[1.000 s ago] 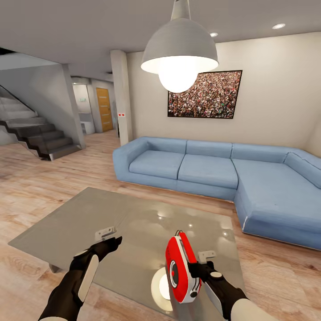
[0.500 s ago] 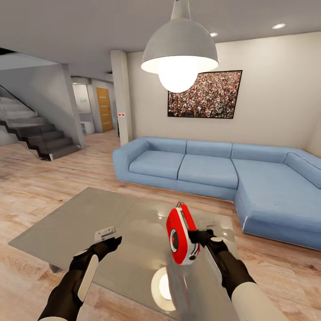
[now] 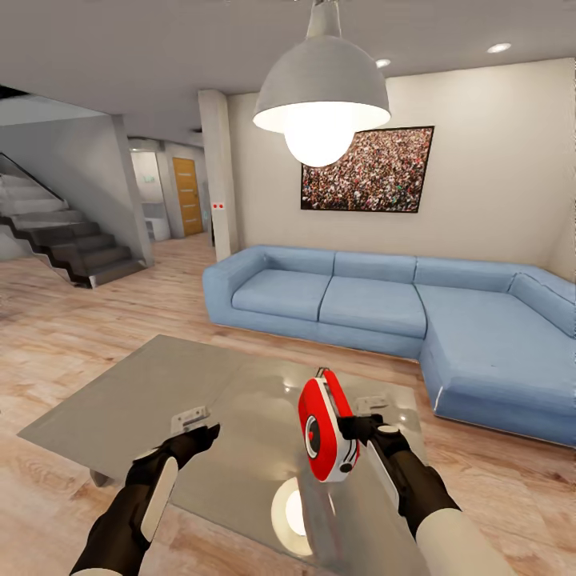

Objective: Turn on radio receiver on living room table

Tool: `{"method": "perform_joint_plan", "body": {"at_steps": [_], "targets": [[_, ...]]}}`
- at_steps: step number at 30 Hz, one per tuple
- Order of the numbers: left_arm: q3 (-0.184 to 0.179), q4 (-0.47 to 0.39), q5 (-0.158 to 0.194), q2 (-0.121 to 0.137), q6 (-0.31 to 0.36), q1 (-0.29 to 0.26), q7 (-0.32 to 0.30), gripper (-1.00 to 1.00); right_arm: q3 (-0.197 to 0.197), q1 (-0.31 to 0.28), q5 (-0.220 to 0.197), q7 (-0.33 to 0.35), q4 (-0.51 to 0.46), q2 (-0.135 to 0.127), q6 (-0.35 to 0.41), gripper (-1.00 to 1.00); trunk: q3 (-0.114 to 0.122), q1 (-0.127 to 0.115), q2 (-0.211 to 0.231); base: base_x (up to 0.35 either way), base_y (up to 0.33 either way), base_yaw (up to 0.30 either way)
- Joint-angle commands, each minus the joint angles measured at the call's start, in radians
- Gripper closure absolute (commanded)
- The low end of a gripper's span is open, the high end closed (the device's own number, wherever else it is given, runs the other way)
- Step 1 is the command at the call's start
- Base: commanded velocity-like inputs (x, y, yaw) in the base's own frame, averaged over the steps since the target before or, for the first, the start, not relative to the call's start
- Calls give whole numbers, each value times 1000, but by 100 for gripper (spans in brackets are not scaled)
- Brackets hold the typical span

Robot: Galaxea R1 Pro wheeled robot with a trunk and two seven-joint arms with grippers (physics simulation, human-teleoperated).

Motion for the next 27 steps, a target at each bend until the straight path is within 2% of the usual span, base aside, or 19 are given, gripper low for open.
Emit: {"method": "perform_joint_plan", "body": {"at_steps": [1,17,21,27], "targets": [[0,0,0,0,0,0,0,-100,0,0,-1,0,0,0,0,100,0,0,0,-294,0,0],[1,0,0,0,0,0,-1,-100,0,0,-4,0,4,0,0,100,0,0,0,-330,0,0],[1,0,0,2,0,1,-2,-100,0,0,-3,-1,7,0,0,100,0,0,0,-65,0,0],[0,0,0,1,-37,1,-2,-100,5,0,1,-2,6,0,2,100,0,0,0,-4,0,0]]}}
